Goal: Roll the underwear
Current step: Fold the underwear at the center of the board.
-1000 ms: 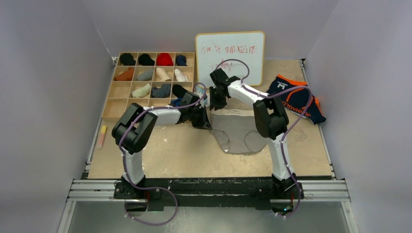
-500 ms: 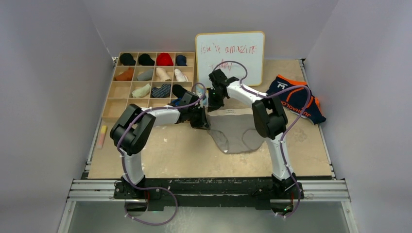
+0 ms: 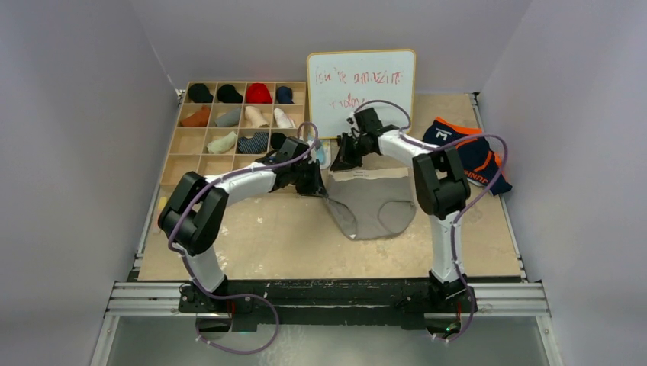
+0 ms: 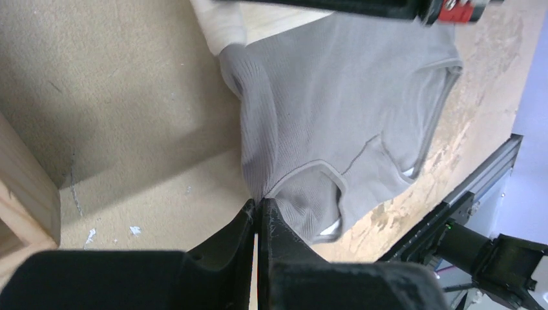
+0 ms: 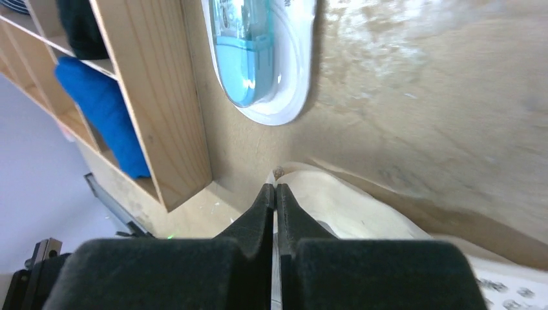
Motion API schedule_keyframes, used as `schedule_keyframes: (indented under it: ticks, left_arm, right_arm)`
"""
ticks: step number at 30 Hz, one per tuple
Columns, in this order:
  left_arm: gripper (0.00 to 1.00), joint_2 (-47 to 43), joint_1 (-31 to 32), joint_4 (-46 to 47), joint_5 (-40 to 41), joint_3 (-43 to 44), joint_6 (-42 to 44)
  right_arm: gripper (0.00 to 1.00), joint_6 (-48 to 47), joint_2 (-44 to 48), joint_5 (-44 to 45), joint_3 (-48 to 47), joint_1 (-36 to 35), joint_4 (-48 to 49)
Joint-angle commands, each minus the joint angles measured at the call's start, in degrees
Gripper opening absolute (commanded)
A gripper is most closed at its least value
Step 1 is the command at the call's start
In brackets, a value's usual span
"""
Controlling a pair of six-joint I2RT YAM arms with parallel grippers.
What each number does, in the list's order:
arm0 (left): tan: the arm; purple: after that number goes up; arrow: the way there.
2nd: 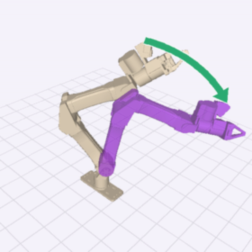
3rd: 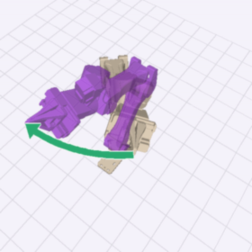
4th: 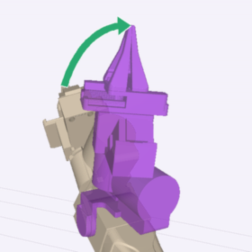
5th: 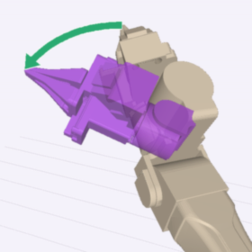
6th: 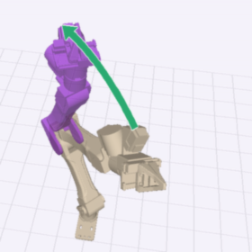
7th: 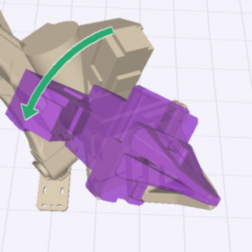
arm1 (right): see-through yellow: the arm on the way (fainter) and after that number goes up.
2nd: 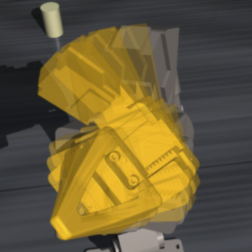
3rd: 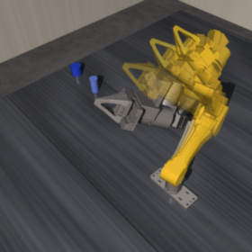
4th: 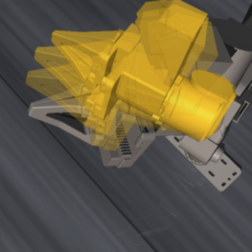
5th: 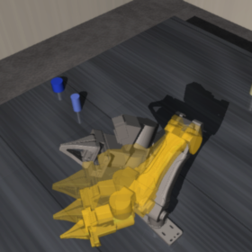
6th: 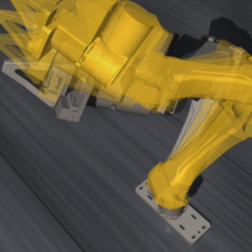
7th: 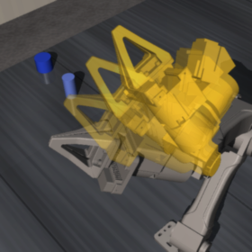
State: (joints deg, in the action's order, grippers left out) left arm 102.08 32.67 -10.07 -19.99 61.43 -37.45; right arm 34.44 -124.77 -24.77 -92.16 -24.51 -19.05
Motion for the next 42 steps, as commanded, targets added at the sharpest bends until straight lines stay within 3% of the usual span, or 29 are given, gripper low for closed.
schedule_keyframes:
  ticks: [1,6,12,20,35,42]
  left_arm:
    - [0.0,-2.2,-0.3,-3.4,-2.7,4.9,2.3]
    - [0.0,0.3,0.7,-4.4,-7.1,10.6,0.9]
    - [0.0,4.4,4.6,-8.6,-6.2,20.2,-0.2]
    - [0.0,13.2,9.6,-14.1,-5.7,32.9,-0.9]
    - [0.0,26.7,16.2,-18.8,-10.2,53.2,-4.6]
    - [0.0,30.1,18.8,-21.9,-10.4,59.0,-4.0]
  right_arm:
    - [0.0,2.9,6.4,-8.7,4.1,4.2,8.5]
    - [0.0,1.9,9.0,-12.3,8.0,7.6,11.5]
    - [0.0,1.3,12.2,-18.2,13.8,13.9,16.4]
    - [0.0,-1.2,18.4,-19.3,22.6,22.4,18.1]
    - [0.0,-6.5,27.6,-12.3,31.9,32.9,14.1]
    - [0.0,-3.9,36.9,-1.4,38.3,34.8,12.7]
